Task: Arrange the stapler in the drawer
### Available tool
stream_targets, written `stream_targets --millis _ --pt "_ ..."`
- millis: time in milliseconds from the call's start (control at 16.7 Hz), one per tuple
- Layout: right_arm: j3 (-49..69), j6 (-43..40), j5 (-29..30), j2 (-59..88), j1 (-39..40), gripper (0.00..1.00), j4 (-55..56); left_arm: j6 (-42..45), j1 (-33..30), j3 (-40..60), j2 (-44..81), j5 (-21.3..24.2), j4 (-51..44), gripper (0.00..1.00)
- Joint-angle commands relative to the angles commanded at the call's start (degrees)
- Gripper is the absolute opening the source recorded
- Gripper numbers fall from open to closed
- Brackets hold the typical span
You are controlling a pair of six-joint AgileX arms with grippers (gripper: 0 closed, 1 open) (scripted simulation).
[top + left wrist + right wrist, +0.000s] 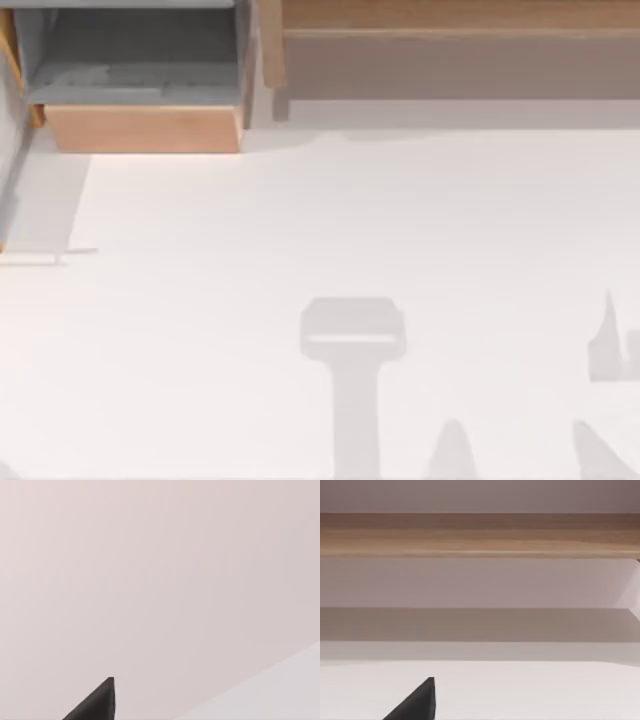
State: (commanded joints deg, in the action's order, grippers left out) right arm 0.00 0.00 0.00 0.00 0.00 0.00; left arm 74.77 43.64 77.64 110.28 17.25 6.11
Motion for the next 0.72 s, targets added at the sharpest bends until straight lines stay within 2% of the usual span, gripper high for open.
stream_targets --millis 360,720 --pt "0.0 0.0 0.0 0.0 0.0 1.0 0.0 15.3 4.2 -26.2 0.5 8.3 35.8 1.0" --pt "0.0 0.0 0.0 0.0 0.0 1.0 0.0 18.8 1.8 -44.8 2.6 19.1 66.4 1.0"
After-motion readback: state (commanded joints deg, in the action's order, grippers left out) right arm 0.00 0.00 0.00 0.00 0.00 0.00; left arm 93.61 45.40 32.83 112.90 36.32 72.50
